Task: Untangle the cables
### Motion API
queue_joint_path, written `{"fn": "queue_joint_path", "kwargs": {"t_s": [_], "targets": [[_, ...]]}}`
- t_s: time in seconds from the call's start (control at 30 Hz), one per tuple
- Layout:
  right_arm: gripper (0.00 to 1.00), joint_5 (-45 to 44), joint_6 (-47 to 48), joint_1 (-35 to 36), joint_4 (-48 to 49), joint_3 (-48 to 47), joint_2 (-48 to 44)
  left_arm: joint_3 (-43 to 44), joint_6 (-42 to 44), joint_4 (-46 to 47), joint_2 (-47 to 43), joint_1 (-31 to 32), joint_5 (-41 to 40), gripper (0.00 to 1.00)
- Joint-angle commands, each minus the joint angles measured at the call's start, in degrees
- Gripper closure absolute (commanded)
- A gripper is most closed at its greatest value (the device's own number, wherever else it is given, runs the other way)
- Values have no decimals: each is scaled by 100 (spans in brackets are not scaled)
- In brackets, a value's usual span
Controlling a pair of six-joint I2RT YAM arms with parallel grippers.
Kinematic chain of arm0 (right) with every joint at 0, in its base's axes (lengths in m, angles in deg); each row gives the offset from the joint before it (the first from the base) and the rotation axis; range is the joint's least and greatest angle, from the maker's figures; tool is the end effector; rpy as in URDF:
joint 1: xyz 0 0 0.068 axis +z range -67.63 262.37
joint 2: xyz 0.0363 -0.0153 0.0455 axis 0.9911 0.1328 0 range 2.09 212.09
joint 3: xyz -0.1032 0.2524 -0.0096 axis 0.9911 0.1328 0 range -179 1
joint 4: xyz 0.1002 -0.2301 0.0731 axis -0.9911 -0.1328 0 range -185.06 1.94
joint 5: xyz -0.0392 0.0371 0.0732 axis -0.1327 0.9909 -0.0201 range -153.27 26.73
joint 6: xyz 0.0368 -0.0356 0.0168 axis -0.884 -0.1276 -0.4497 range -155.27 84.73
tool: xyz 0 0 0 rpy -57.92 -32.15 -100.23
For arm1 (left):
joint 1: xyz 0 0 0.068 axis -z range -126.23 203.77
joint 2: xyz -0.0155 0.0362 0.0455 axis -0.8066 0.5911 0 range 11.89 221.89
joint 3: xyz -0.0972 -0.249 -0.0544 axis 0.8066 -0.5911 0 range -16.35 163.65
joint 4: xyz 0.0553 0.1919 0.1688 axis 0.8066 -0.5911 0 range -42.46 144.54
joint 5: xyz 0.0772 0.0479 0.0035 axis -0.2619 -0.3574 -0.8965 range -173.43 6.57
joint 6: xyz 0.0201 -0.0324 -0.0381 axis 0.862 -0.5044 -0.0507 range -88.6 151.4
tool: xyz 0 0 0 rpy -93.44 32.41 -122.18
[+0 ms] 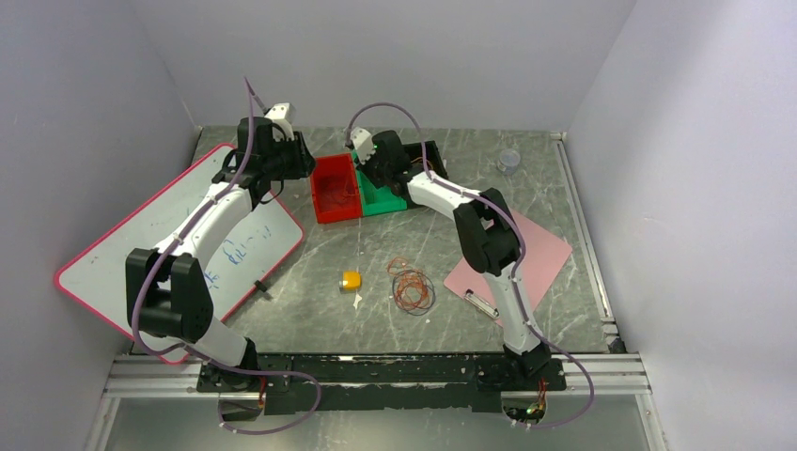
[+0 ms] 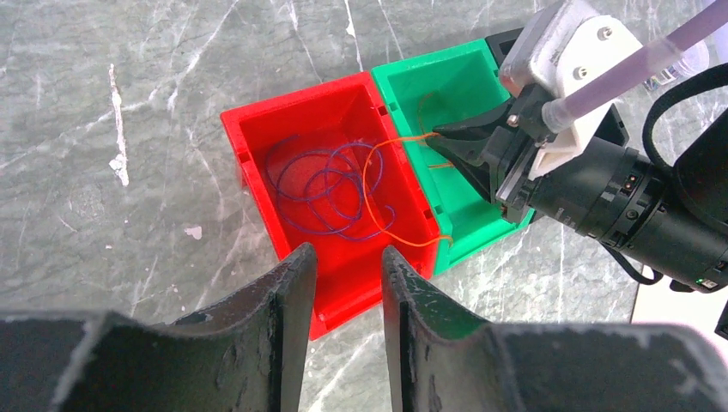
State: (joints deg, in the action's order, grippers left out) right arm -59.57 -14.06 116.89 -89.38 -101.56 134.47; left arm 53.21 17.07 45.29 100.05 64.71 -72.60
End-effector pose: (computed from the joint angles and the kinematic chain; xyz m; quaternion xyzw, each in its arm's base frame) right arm 0.4387 0.3046 0.1821 -0.4209 0.7621 0.0848 0.4846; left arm 0.3515 -0.0748 0.3051 0.0235 0.8537 -0.1912 0.4838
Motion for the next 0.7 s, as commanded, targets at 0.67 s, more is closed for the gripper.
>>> {"fn": "queue_joint_path", "kwargs": {"t_s": [0.67], "targets": [[100,-1075,-1312,-411,977,1226,-1143,-6,-20,134,-153,-135,278,62]]}}
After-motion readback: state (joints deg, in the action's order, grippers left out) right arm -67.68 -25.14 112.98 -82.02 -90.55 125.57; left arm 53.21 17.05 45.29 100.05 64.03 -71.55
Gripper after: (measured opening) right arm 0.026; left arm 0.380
